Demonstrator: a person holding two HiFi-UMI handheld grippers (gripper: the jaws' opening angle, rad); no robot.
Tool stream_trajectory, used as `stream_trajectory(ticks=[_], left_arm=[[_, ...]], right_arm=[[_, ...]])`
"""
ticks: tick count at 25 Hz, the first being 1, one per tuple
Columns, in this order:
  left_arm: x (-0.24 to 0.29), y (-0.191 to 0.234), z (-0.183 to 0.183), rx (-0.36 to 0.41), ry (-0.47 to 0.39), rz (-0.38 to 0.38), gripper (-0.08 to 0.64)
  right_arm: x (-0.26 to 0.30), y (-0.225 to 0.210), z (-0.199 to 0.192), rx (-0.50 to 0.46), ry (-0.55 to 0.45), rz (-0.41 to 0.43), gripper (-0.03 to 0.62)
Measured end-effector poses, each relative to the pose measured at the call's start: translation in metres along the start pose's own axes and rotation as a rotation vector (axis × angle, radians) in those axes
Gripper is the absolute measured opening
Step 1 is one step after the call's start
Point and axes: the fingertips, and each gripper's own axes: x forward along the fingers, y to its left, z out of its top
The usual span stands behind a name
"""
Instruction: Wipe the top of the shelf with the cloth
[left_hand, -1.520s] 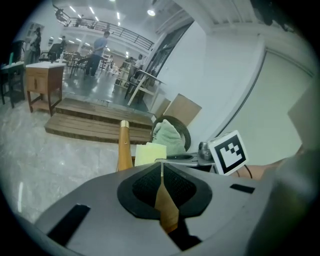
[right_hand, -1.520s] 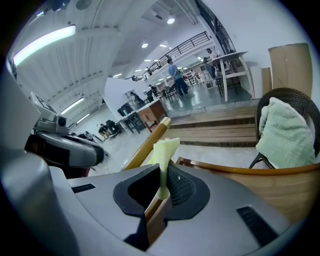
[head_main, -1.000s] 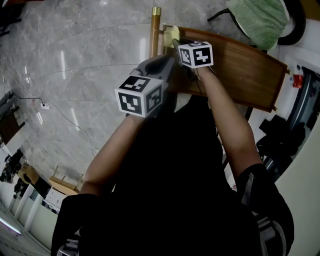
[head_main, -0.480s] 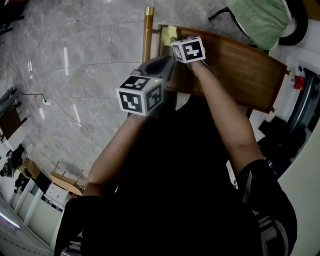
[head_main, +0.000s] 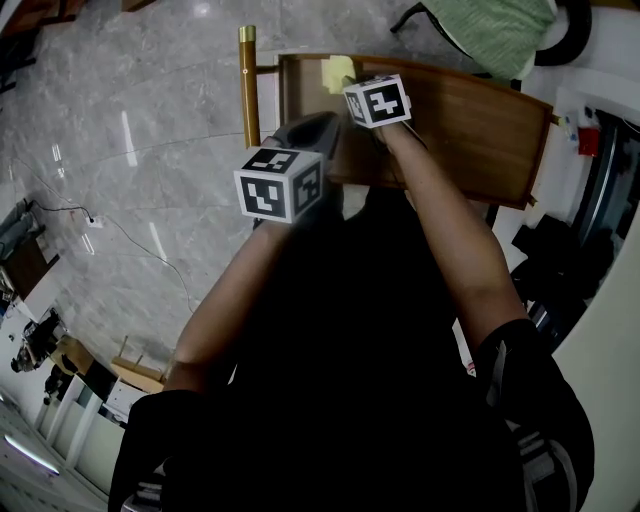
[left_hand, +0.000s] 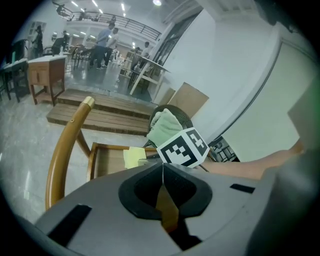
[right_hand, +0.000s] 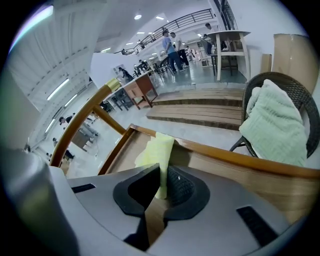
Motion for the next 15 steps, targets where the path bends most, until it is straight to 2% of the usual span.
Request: stream_trajectory(ticks=[15], left_arm=[[0.067, -0.064, -0.015, 0.035, 0.064, 0.006, 0.011]], right_arm=[[-0.072, -0.104, -0.044, 0.077, -0.02, -0.088, 0.043]])
